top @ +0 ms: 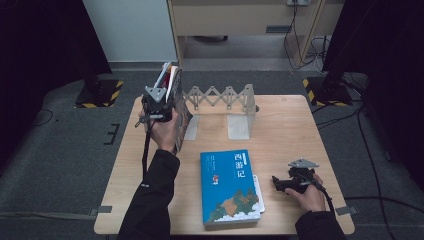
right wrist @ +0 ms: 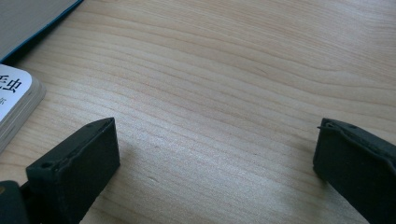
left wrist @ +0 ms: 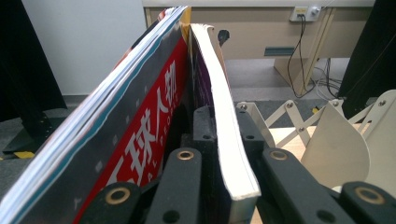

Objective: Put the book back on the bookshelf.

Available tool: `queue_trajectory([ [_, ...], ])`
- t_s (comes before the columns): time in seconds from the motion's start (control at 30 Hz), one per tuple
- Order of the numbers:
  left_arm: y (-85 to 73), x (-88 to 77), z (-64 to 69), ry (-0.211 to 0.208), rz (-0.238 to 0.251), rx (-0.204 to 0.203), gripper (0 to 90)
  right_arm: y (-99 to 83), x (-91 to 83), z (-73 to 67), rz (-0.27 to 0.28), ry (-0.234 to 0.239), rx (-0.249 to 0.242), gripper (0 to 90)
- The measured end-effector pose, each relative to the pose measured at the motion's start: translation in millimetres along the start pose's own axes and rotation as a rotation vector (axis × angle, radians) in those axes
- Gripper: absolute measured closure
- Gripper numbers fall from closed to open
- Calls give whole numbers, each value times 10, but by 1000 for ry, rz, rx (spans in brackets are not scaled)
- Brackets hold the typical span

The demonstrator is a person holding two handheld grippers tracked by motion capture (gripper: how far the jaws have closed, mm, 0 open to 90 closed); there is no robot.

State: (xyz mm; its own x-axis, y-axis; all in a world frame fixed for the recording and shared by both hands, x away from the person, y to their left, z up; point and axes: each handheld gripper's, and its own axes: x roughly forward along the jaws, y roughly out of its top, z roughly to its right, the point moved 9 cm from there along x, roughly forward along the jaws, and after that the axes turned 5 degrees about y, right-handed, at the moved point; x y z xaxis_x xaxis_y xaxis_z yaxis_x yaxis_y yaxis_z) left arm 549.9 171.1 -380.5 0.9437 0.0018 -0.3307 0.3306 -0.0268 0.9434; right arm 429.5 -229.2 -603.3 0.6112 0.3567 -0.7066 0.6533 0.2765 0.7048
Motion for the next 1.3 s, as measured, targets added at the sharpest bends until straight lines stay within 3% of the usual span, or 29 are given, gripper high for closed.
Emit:
queue_trajectory([
  [0.23, -26, -56, -13, -5, -12, 5, 812, -1, 0, -1, -1, -2, 1, 7],
  [0.37, -35, -76, -16, 11, -6, 33, 802, -1, 1, -2, -1, -1, 0, 7],
  [0.8, 10, -186, -87, 27, 21, 45, 747, -1, 1, -5, -1, -1, 0, 7],
  [1.03, 3, -243, -86, 14, 35, 37, 633, 1, 2, -5, 0, -1, 2, 7],
  [1.3, 35, -374, -65, -25, 54, 25, 590, 1, 1, -6, 0, -1, 2, 7],
])
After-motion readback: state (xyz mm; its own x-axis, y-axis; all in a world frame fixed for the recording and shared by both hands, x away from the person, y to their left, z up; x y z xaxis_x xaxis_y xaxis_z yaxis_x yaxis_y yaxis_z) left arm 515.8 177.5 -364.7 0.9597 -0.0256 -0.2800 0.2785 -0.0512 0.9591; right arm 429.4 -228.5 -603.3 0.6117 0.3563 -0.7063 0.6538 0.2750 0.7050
